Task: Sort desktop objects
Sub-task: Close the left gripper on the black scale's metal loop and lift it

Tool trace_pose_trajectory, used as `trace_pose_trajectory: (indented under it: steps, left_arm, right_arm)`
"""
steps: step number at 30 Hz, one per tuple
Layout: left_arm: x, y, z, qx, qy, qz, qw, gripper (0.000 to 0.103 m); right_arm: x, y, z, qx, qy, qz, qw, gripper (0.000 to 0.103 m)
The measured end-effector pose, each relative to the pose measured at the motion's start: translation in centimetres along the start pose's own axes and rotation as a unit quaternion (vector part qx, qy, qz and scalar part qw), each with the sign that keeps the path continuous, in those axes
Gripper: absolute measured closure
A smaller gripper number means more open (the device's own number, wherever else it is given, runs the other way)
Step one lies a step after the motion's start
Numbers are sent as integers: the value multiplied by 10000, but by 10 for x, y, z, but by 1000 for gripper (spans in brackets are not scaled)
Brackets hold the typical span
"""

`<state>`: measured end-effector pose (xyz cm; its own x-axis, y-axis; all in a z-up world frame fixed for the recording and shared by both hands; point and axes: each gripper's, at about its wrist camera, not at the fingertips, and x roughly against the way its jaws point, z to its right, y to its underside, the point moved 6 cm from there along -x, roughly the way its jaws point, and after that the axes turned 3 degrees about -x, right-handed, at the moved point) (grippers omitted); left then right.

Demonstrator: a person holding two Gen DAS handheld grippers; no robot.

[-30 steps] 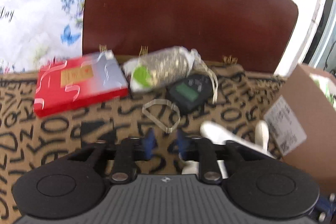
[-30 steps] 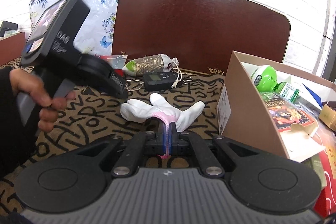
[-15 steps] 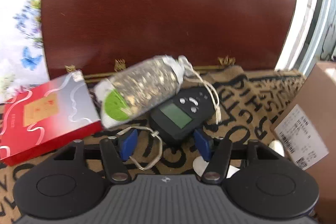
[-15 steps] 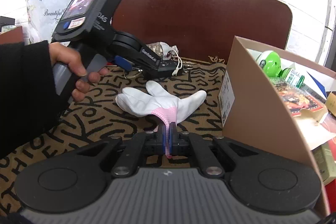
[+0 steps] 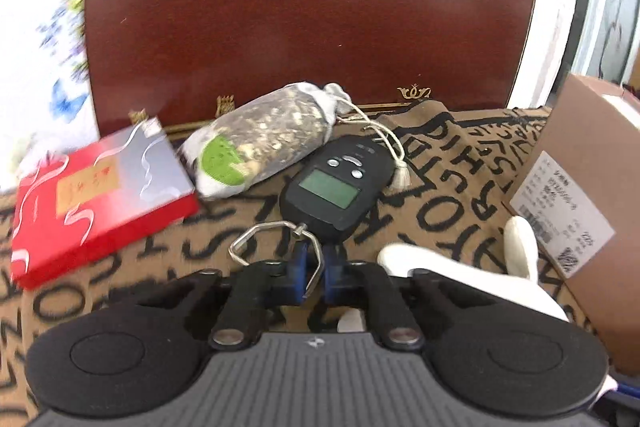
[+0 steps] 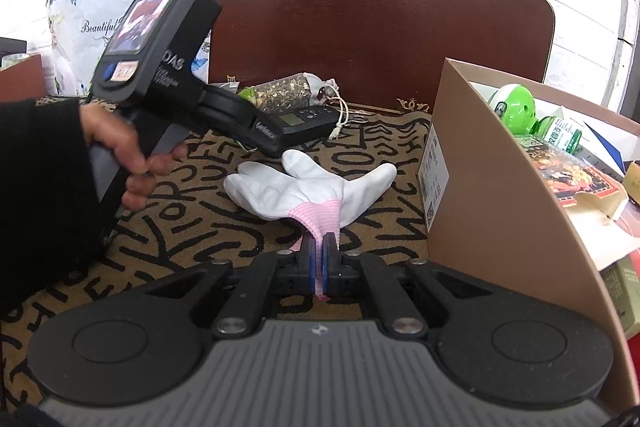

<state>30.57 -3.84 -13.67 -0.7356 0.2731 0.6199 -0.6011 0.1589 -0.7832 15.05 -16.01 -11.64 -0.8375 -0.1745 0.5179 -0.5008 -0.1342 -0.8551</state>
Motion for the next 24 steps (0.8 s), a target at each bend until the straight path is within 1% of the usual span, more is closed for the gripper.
trace_pose_trajectory:
  steps: [1, 5, 15, 19, 21, 22, 23, 24]
  left_arm:
    - [4, 4, 0, 53, 19, -21, 10000, 99]
    - [22, 21, 3, 27, -97, -61, 9999, 99]
    - [94, 80, 10, 465, -203, -335, 9981, 99]
    - [116, 94, 15, 595, -241, -379, 9972, 97]
    - [119, 94, 18, 526, -198, -369, 9977, 85]
    - [121, 92, 20, 501, -160, -344, 9980, 66]
    - [123, 90, 21, 483, -154, -283, 9983, 52]
    - [125, 88, 23, 451, -164, -202, 9986, 49]
  right_arm:
    - [2, 0, 0, -11, -18, 9, 10000, 103]
    - [9, -1, -1, -48, -58, 19, 10000, 103]
    - [33, 6, -4, -65, -163, 22, 9998, 103]
    - [41, 13, 0, -97, -107, -65, 9999, 103]
    - [41, 16, 2, -163, -105, -144, 9997, 103]
    - [41, 16, 2, -198, -123, -178, 9996, 102]
    - [41, 16, 3, -210, -127, -189, 9995, 102]
    - [43, 15, 2, -199, -128, -172, 9996, 100]
